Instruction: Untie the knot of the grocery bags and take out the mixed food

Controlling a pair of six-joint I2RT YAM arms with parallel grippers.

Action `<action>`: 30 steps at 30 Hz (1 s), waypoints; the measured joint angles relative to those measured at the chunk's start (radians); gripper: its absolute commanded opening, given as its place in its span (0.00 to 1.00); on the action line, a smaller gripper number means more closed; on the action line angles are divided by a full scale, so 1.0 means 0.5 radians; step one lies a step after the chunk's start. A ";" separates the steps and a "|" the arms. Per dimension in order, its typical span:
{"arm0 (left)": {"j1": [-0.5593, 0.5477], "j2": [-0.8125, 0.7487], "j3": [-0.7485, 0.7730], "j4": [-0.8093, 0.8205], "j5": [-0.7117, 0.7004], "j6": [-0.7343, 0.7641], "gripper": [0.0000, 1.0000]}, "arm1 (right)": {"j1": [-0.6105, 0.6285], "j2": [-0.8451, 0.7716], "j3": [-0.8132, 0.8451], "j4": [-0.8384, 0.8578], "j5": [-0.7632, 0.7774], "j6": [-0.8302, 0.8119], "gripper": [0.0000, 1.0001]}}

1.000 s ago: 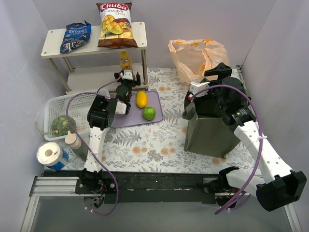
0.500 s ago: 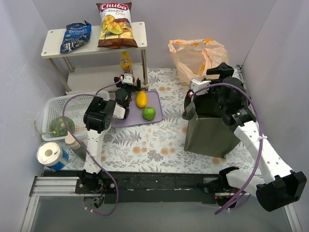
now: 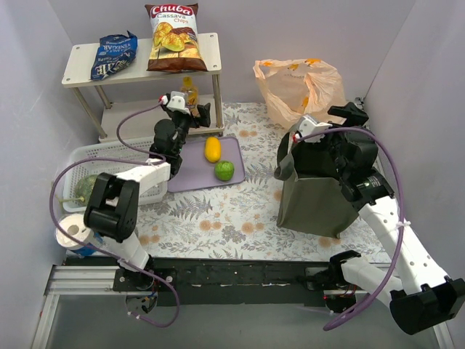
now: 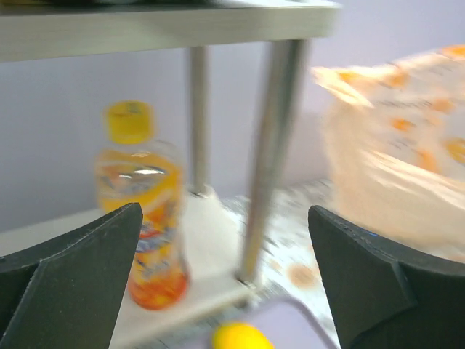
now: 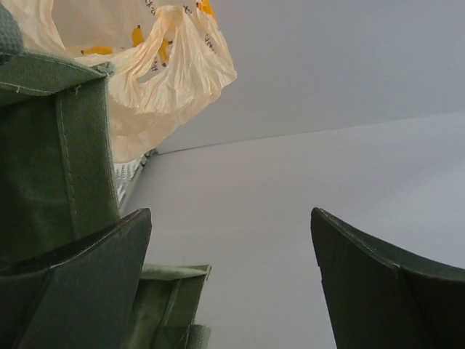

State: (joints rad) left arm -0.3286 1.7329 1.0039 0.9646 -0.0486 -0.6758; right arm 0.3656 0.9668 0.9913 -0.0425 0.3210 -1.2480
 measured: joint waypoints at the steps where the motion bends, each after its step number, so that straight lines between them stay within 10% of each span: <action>1: 0.000 -0.074 -0.001 -0.136 0.085 -0.046 0.98 | -0.005 -0.005 0.030 -0.052 0.022 0.072 0.97; 8: -0.234 -0.575 0.004 -1.048 0.838 -0.183 0.98 | -0.137 0.050 0.410 -0.379 0.038 0.312 0.99; 20: -0.382 -0.611 0.201 -1.667 1.317 -0.021 0.98 | -0.978 1.234 2.287 -1.695 -1.152 0.375 0.98; 30: -0.381 -0.607 0.208 -1.755 1.344 0.021 0.98 | -1.019 0.832 1.869 -2.135 -1.758 0.283 0.99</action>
State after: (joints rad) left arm -0.5190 1.4292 1.1080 0.0872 0.6231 -0.6651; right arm -0.1436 1.3830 1.9259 -1.1099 -0.5579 -1.1065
